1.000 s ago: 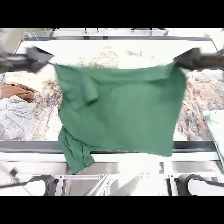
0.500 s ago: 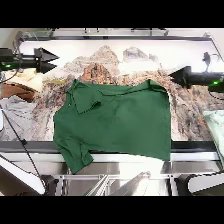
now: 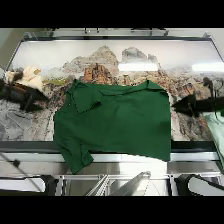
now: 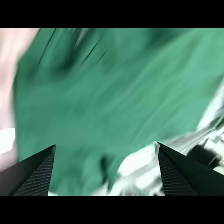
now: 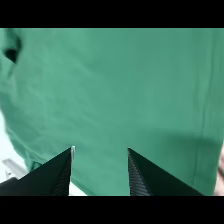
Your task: Fold the shirts.
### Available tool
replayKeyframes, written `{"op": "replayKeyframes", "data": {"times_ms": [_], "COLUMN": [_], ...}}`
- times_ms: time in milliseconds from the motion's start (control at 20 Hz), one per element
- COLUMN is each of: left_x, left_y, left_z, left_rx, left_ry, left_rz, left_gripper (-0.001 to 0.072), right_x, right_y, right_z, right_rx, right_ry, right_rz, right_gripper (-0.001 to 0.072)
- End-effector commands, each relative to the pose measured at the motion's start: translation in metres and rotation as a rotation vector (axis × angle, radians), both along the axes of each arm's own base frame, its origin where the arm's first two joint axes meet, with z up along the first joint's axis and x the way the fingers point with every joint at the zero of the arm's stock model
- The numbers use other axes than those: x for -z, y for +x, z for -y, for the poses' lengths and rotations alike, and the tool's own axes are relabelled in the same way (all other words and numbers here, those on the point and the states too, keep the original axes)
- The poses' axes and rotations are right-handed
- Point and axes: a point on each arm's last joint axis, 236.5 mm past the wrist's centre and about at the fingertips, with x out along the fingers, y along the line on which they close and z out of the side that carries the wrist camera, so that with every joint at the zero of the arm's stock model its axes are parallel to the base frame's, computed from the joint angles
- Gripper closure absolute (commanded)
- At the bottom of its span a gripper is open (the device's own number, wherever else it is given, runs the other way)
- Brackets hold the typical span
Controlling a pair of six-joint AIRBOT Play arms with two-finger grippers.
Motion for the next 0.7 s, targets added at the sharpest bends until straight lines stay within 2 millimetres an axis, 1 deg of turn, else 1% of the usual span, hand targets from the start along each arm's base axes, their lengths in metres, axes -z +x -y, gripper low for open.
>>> {"op": "replayKeyframes", "data": {"times_ms": [0, 50, 150, 300, 350, 450, 500, 550, 600, 650], "left_x": [0.057, 0.068, 0.085, 0.097, 0.096, 0.090, 0.090, 0.095, 0.100, 0.102], "left_y": [-0.105, -0.118, -0.129, -0.127, -0.120, -0.097, -0.087, -0.084, -0.086, -0.085], "left_z": [-0.006, -0.001, 0.005, 0.006, 0.014, 0.036, 0.043, 0.050, 0.056, 0.065], "left_rx": [0.011, 0.006, -0.014, -0.040, -0.043, -0.050, -0.054, -0.058, -0.046, -0.035], "left_ry": [0.157, 0.157, 0.159, 0.174, 0.139, 0.028, -0.004, -0.022, -0.047, -0.095], "left_rz": [-0.270, -0.296, -0.311, -0.287, -0.250, -0.121, -0.064, -0.060, -0.072, -0.076], "left_gripper": [0.0014, 0.0014, 0.0014, 0.0014, 0.0014, 0.0015, 0.0016, 0.0017, 0.0082, 0.0211], "right_x": [0.010, 0.007, 0.004, -0.002, -0.005, -0.008, -0.008, -0.008, -0.009, -0.010], "right_y": [-0.035, -0.036, -0.036, -0.030, -0.027, -0.026, -0.027, -0.027, -0.029, -0.031], "right_z": [-0.007, -0.008, -0.008, -0.013, -0.015, -0.017, -0.017, -0.018, -0.019, -0.021], "right_rx": [0.036, 0.038, 0.056, 0.085, 0.093, 0.095, 0.093, 0.091, 0.085, 0.078], "right_ry": [-0.073, -0.078, -0.073, -0.025, -0.008, 0.011, 0.012, 0.014, 0.020, 0.026], "right_rz": [0.020, 0.032, 0.023, 0.024, 0.031, 0.034, 0.033, 0.032, 0.030, 0.026], "right_gripper": [0.0329, 0.0329, 0.0329, 0.0329, 0.0329, 0.0327, 0.0308, 0.0223, 0.0183, 0.0188]}}
